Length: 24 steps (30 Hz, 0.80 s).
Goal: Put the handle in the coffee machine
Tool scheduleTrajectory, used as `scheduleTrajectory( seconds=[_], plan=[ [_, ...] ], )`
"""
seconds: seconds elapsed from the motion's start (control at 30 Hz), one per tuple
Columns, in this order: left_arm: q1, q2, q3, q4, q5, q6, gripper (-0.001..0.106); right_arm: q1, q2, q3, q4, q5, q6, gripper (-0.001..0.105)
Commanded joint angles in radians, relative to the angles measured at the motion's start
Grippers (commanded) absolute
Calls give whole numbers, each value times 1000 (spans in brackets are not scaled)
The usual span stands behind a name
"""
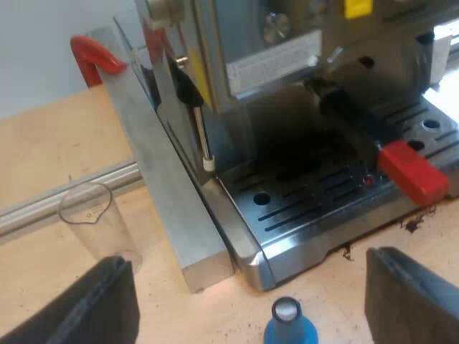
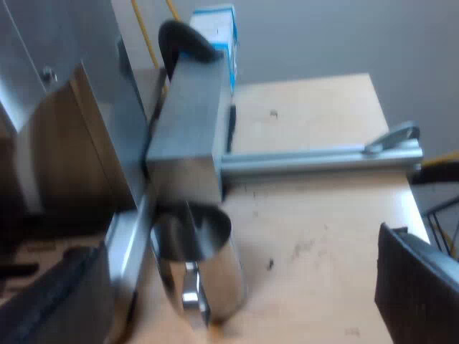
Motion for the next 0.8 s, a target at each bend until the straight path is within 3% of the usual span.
scheduleTrajectory(
  seconds=[0.03, 0.27, 0.33, 0.37, 0.47, 0.57, 0.7, 0.8],
  plan=[
    [-3, -99, 20, 32, -27, 11, 68, 0, -40, -38, 124, 0, -30, 77],
    [-8, -309, 39, 220, -54, 11, 68, 0, -49, -36, 141, -12, -48, 77],
    [-7, -298, 28, 280, -62, 0, 68, 0, -49, -36, 141, -12, -57, 77],
    [-7, -297, 29, 283, -100, -7, 68, 0, -49, -36, 141, -12, -57, 77],
    [-16, -300, 33, 213, -171, -60, 68, 0, -49, -27, 117, -12, -62, 77],
    [-25, -300, 55, 84, -173, -143, 68, 0, -49, -8, 51, -30, -94, 77],
    [-50, -296, 110, -64, -187, -165, 68, 0, -47, 30, -33, -70, -111, 77],
    [-84, -297, 155, -149, -240, -184, 68, 0, -47, 61, -47, -106, -111, 77]
  ],
)
